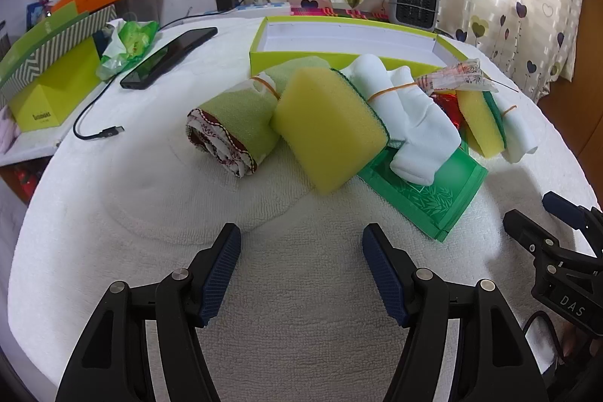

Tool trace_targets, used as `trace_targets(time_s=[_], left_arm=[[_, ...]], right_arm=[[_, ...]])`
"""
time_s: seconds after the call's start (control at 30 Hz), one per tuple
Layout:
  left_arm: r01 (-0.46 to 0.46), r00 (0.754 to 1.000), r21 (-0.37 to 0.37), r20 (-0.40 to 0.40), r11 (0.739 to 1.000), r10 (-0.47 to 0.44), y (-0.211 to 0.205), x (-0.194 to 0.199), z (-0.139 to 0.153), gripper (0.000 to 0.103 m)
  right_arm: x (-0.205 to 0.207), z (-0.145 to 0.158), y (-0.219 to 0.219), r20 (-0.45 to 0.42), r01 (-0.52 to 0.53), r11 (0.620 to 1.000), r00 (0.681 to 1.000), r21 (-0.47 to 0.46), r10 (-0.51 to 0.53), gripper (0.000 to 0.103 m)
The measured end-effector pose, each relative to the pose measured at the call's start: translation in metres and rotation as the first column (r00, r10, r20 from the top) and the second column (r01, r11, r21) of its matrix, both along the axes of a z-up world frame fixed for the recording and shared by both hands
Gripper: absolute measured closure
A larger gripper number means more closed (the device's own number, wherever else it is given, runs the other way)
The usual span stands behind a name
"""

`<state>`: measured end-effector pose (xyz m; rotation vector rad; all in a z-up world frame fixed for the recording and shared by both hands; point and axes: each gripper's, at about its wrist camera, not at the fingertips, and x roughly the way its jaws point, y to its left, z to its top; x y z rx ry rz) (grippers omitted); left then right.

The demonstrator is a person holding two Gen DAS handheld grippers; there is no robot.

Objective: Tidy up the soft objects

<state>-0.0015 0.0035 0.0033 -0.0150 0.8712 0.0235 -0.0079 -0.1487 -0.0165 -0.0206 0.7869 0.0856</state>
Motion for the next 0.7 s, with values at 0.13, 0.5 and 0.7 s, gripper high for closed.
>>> trace_targets(time_s=[0.13, 0.5, 0.7], left_arm=[[0.000, 1.000, 0.000, 0.001, 1.000, 0.000, 0.0005, 0.0000, -0.0002, 0.036], [0.001, 1.000, 0.000, 0.001, 1.000, -0.001, 0.0005, -0.0001, -0.0005, 0.036], [0.003, 1.000, 0.001, -0.002, 1.000, -0.003, -0.0014, -0.0005, -0.0009, 0.036]], right_arm=[[0.0000, 0.0001, 0.0000, 0.000, 0.000, 1.000, 1.000, 0.000, 0.000, 0.026], [0.0000, -0.0001, 0.0001, 0.000, 0.000, 1.000, 1.000, 0.000, 0.000, 0.026], [0.0000, 0.0000, 0.0001, 0.000, -0.001, 1.000, 1.000, 0.001, 0.001, 0.026]])
